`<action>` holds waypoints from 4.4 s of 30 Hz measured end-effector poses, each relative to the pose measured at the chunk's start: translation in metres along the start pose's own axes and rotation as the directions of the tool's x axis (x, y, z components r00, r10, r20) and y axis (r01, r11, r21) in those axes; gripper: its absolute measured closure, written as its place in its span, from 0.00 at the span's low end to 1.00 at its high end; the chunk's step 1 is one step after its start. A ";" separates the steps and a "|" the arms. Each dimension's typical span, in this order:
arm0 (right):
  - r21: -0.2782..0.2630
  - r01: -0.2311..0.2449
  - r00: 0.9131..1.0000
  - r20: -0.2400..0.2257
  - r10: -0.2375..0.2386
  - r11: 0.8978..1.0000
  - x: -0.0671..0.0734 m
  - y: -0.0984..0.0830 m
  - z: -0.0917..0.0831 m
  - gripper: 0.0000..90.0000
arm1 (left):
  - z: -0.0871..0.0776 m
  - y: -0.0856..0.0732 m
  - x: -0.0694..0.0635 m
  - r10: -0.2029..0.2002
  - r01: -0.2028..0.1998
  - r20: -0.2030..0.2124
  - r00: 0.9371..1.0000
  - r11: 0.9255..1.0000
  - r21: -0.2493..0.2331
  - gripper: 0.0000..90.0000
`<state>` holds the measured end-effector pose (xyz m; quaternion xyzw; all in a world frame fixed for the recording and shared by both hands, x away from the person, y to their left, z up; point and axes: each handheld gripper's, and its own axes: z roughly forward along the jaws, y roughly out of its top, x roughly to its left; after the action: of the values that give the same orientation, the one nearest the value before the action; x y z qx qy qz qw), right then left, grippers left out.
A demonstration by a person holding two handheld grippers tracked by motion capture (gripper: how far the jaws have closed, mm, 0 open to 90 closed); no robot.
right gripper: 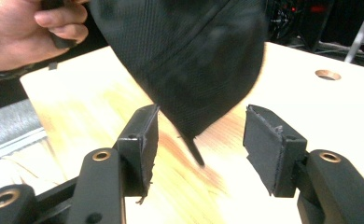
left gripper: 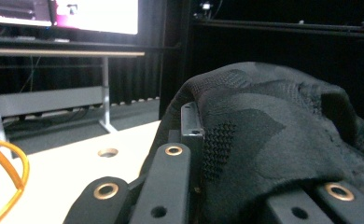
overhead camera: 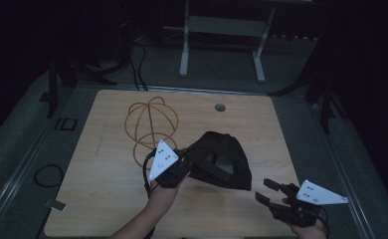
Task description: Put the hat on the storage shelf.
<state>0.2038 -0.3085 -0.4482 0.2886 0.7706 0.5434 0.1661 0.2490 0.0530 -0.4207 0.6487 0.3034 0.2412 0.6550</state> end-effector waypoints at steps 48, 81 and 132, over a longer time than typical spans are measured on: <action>-0.041 0.403 0.888 -0.224 -0.401 0.914 0.044 0.074 0.031 0.98 | -0.005 0.001 0.026 0.021 -0.042 0.526 0.850 0.999 0.028 0.98; -0.172 0.208 0.978 0.005 -0.210 0.963 0.005 0.137 0.034 0.98 | -0.094 -0.003 0.063 0.210 -0.207 -0.035 0.977 0.975 0.087 0.07; 0.059 0.183 0.979 -0.104 -0.176 0.981 0.042 0.221 0.270 0.98 | -0.180 -0.117 0.111 0.091 -0.027 -0.309 0.947 0.978 0.208 0.02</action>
<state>0.3832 -0.0289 -0.3353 0.1961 0.8189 0.5131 0.1665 0.1897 0.2536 -0.5418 0.6731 0.4078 0.3300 0.5213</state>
